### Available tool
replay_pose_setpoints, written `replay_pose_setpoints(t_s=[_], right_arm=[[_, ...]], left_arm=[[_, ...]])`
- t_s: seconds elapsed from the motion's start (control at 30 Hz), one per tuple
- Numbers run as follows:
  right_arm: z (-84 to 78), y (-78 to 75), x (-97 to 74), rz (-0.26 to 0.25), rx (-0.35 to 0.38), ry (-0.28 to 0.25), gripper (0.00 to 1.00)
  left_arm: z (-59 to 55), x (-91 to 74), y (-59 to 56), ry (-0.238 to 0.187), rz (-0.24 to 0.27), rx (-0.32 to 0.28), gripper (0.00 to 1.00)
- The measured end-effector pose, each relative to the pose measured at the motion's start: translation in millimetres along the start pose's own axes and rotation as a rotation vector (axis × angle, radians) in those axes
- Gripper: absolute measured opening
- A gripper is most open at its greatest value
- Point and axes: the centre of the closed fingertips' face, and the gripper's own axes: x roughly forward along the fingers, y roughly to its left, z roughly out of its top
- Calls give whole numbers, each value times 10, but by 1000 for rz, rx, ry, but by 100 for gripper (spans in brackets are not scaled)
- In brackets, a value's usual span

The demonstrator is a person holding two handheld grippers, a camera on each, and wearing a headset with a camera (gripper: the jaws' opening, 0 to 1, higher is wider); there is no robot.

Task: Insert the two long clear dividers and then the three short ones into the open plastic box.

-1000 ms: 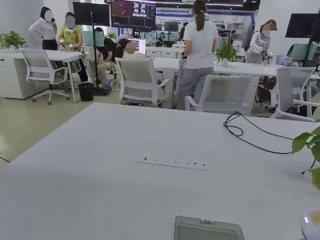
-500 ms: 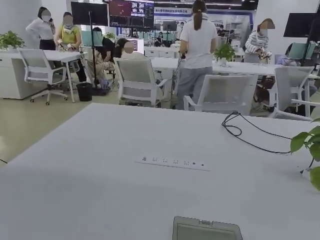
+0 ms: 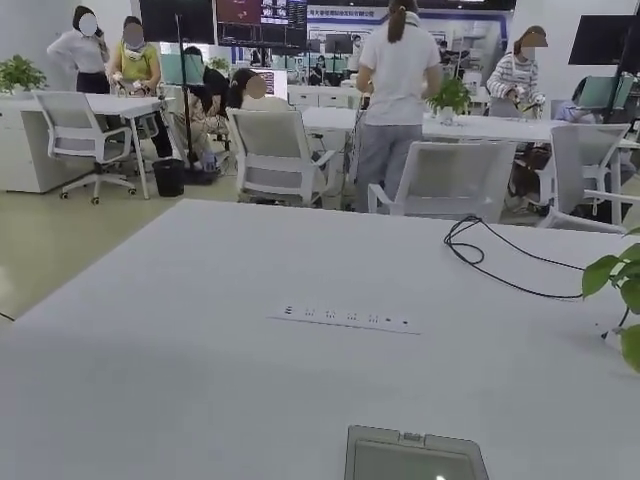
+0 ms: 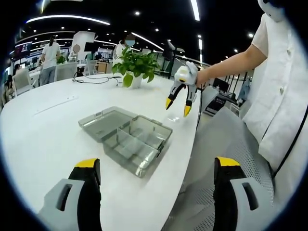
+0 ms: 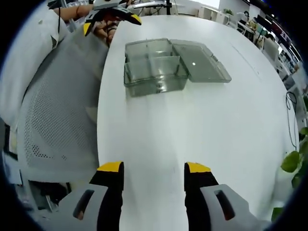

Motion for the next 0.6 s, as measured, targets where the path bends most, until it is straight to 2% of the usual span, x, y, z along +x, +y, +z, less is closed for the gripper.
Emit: replay_pose_setpoints(t_s=[0.13,0.2,0.6], right_arm=[[-171,-22,81,-3,-27,56,51],[-222,-33,114,-6,-36,68,50],[-379,-76,237,-19,-72,123,47]], left_arm=[[-10,4,10,5,0,-3,100],[-10,3,9,4,0,-4,100],[-20,8,27,5,4,-17,100]])
